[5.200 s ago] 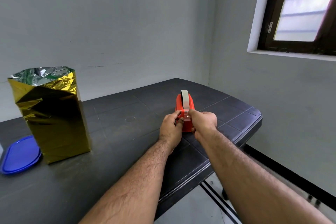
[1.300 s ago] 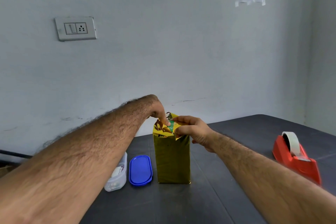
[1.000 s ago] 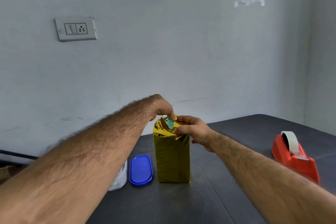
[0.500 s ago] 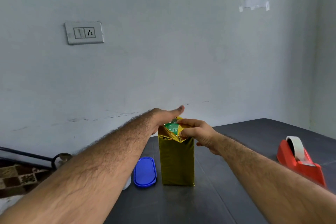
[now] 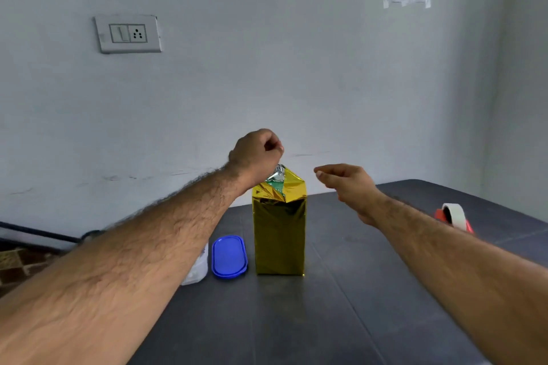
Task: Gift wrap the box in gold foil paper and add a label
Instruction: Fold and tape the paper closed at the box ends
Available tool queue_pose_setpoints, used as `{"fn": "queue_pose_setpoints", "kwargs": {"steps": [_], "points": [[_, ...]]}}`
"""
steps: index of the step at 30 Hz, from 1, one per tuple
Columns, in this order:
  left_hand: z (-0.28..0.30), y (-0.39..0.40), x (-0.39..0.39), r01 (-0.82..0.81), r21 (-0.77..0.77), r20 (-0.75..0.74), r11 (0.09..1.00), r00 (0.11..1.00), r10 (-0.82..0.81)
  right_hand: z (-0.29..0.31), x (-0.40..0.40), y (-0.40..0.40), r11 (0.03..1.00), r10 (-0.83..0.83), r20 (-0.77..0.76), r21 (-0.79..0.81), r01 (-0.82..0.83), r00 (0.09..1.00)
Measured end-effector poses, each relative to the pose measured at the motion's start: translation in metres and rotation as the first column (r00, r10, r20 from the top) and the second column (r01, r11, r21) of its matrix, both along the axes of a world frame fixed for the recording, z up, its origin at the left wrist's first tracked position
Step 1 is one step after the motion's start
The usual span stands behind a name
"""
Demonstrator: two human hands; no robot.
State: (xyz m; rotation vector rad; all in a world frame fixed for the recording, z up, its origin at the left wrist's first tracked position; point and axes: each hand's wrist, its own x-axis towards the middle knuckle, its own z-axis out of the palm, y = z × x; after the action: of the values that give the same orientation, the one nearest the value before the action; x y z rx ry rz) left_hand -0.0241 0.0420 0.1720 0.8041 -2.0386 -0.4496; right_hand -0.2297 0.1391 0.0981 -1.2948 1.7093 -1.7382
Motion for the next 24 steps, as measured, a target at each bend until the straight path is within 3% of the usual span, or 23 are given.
{"fn": "queue_pose_setpoints", "kwargs": {"steps": [3, 6, 9, 11, 15, 17, 24], "points": [[-0.015, 0.032, -0.018, 0.110, -0.149, 0.069, 0.983, 0.992, -0.101, -0.016, -0.033, 0.024, 0.975, -0.220, -0.078, 0.016, 0.221, 0.972], [-0.044, 0.065, -0.048, 0.222, -0.167, 0.113, 0.961, 0.972, -0.205, -0.033, -0.072, 0.063, 0.870, -0.442, -0.238, 0.120, 0.478, 0.865], [-0.088, 0.092, -0.093, 0.285, -0.032, 0.069, 0.958, 0.957, -0.282, -0.051, -0.113, 0.106, 0.686, -0.588, -0.361, 0.252, 0.682, 0.724], [-0.121, 0.107, -0.125, 0.326, 0.086, 0.019, 0.942, 0.944, -0.328, -0.060, -0.129, 0.124, 0.592, -0.626, -0.379, 0.338, 0.732, 0.681], [-0.178, 0.144, -0.195, 0.399, 0.247, -0.080, 0.883, 0.916, -0.392, -0.074, -0.154, 0.150, 0.503, -0.619, -0.398, 0.462, 0.731, 0.677], [-0.200, 0.155, -0.223, 0.426, 0.322, -0.145, 0.845, 0.905, -0.401, -0.079, -0.161, 0.152, 0.504, -0.630, -0.355, 0.490, 0.712, 0.690], [-0.251, 0.174, -0.291, 0.458, 0.493, -0.311, 0.740, 0.887, -0.342, -0.083, -0.184, 0.150, 0.581, -0.738, 0.103, 0.598, 0.552, 0.666]]}}
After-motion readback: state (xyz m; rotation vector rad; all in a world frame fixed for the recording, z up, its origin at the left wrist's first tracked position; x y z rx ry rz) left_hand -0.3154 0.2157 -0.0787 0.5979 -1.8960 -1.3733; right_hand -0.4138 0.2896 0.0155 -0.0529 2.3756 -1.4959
